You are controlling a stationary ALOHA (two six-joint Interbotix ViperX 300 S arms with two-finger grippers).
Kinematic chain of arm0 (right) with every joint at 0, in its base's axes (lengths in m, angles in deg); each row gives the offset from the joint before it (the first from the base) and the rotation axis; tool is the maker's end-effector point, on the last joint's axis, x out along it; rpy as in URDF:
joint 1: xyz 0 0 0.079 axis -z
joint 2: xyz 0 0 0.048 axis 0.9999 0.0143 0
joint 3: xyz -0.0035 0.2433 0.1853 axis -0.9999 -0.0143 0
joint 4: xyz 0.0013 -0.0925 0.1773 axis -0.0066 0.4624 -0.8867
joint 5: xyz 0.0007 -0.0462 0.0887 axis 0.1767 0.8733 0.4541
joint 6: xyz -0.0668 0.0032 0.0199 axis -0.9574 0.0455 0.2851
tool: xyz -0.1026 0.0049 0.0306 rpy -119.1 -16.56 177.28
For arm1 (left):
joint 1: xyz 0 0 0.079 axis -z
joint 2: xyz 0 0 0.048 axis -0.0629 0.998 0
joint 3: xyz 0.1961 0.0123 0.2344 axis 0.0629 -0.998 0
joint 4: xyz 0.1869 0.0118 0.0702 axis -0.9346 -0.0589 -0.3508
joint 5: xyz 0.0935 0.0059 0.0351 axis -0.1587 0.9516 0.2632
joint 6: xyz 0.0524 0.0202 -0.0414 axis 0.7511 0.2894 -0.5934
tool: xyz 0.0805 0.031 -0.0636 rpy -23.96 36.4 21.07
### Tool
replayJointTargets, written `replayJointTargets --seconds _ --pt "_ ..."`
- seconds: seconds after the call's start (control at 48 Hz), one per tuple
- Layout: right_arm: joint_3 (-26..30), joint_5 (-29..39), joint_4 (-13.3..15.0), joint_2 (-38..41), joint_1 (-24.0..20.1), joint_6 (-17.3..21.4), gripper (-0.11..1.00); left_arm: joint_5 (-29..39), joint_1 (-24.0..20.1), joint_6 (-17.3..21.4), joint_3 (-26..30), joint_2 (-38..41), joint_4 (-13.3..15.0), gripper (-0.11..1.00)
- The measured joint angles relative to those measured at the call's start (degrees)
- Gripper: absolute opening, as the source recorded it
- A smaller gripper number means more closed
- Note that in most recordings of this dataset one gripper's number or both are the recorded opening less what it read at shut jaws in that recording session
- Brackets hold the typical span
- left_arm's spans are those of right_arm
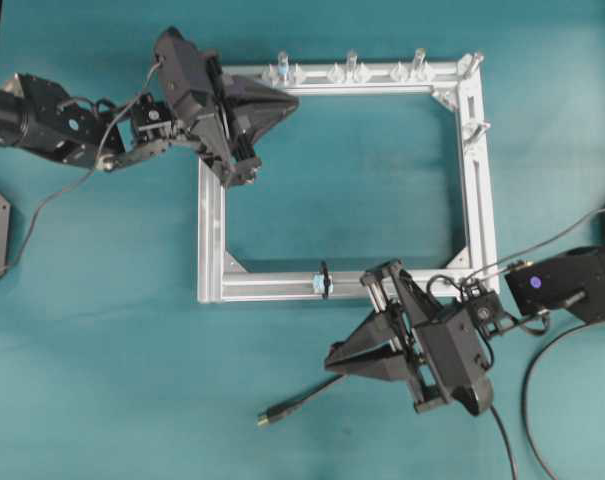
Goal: Insert the wire through the string loop located in the center.
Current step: 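Close the right gripper on the black USB cable near its connector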
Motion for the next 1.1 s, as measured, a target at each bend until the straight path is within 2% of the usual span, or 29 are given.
replayJointTargets --seconds 0.042,0.104,0.146,0.437,0.625,0.666,0.729,0.874,0.895,0.979,1.103 --pt "0.0 0.09 0.09 0.0 0.0 0.0 0.16 0.79 -0.09 0.09 0.09 -0.97 -0.53 0.12" --pt "0.18 0.97 0.09 0.0 -0.09 0.0 0.04 2.72 0.0 0.09 0.97 -3.25 -1.58 0.01" --pt "0.44 2.11 0.09 0.0 -0.18 0.0 0.0 4.22 -0.09 0.09 1.32 -5.01 -1.85 0.0" --pt "3.34 14.41 0.26 0.35 -0.79 0.0 0.0 16.7 -0.26 0.18 1.14 -13.27 -2.37 0.0" --pt "4.66 16.26 0.35 1.32 -1.76 0.0 0.01 23.29 0.88 0.09 -0.35 -17.14 -2.37 0.0" --pt "5.01 16.17 0.35 1.58 -2.11 0.0 0.05 24.43 0.97 0.09 -0.79 -17.75 -2.37 0.0" --pt "5.45 15.91 0.35 2.37 -2.55 0.09 0.18 25.93 1.14 0.09 -1.41 -18.63 -2.37 0.0" --pt "6.42 14.77 0.44 4.13 -2.99 0.09 0.6 28.21 1.67 0.0 -3.16 -20.21 -2.37 0.0" --pt "6.59 14.5 0.35 4.31 -2.99 0.0 0.62 28.21 1.76 0.0 -3.43 -20.3 -2.37 0.0" --pt "7.03 13.36 0.35 5.54 -2.99 0.09 0.57 28.39 2.2 0.0 -4.13 -20.48 -2.37 0.0" --pt "7.73 12.13 0.35 7.56 -3.08 0.09 0.57 28.48 2.81 0.0 -4.83 -20.48 -2.37 0.0"
